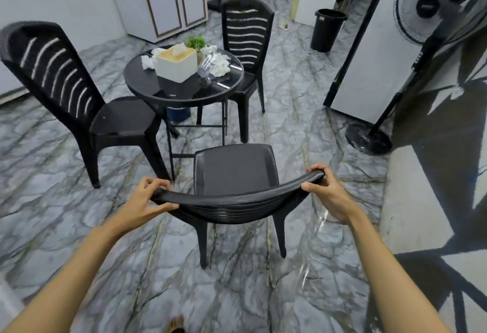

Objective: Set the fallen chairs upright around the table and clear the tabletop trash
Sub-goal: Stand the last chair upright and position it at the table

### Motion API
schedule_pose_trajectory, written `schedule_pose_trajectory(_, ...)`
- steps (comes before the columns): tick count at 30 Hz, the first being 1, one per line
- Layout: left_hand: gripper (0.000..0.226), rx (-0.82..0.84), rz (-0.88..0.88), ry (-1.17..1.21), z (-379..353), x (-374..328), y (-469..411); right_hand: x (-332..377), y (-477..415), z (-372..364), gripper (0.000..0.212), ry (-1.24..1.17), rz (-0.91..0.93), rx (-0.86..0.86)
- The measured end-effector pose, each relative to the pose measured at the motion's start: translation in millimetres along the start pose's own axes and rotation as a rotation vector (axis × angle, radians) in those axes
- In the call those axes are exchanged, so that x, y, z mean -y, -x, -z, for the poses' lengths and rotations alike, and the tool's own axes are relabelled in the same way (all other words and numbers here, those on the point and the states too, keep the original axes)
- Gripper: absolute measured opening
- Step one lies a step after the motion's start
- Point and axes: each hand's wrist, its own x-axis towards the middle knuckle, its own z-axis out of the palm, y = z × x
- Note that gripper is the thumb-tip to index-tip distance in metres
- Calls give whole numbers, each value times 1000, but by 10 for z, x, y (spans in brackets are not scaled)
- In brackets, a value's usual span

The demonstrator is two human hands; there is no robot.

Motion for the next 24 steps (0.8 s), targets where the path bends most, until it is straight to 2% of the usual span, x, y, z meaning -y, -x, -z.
schedule_pose_trajectory(4, 33, -97, 36, 68, 75, 131, 82, 253, -422, -237, 90, 10, -8, 99)
schedule_pose_trajectory(6, 33, -154, 81, 123, 81, 145, 74, 384, -641, -321, 86, 10, -15, 159)
schedule_pose_trajectory(9, 41, -219, 163, 221, 59, 139, 3, 536, -955, -415, 59, 19, -42, 196)
schedule_pose_trajectory(11, 31, -277, 216, 307, 56, 171, -104, 594, -1151, -469, 59, 22, -58, 193)
schedule_pose_trajectory(13, 42, -328, 219, 352, 84, 189, -208, 618, -1298, -538, 68, 16, -50, 191)
schedule_pose_trajectory(14, 50, -349, 216, 375, 106, 204, -265, 626, -1366, -571, 63, 12, -43, 186)
schedule_pose_trajectory(17, 52, -391, 255, 475, 100, 204, -426, 585, -1520, -562, 50, -23, -37, 169)
schedule_pose_trajectory(19, 51, -387, 241, 543, -1, 139, -510, 554, -1558, -473, 53, -36, -33, 171)
schedule_pose_trajectory(21, 34, -371, 229, 570, -133, 25, -635, 527, -1584, -310, 71, -57, -54, 149)
schedule_pose_trajectory(24, 31, -310, 240, 520, -210, -147, -911, 415, -1589, -35, 85, -71, -87, 86)
